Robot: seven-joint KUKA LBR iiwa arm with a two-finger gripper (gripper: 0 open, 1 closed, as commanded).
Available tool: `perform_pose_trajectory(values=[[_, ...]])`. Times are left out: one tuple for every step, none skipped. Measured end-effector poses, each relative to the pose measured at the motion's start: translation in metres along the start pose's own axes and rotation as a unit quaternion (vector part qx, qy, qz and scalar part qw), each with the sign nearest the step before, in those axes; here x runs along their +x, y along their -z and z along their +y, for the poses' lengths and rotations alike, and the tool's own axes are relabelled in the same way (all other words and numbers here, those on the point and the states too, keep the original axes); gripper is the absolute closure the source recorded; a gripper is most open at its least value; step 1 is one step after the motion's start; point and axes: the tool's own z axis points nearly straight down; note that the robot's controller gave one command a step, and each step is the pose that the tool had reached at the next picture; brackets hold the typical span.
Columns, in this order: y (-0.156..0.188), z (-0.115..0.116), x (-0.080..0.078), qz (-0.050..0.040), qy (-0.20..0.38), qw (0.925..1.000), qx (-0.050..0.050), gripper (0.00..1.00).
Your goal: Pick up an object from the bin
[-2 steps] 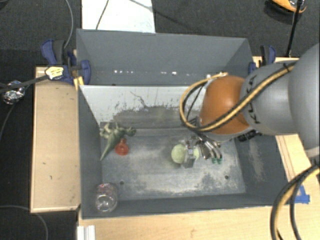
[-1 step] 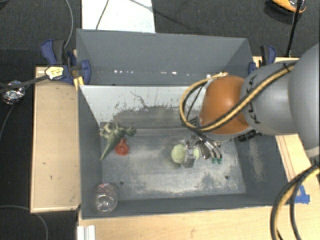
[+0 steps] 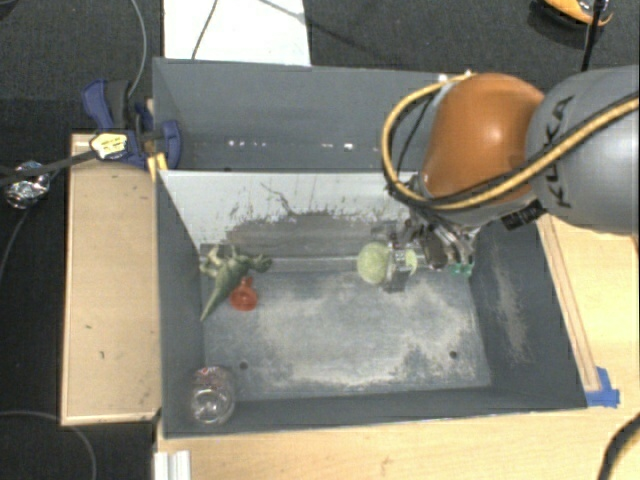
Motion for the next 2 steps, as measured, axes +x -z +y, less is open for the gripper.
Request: perform_pose_trajectory(values=[[0.0,0.0,0.0,0.0003,0.0,1.0,0.0,1.0],[0.133,-0.007,0.001,-0.0027,-0.03,0.9995,0.0,1.0]])
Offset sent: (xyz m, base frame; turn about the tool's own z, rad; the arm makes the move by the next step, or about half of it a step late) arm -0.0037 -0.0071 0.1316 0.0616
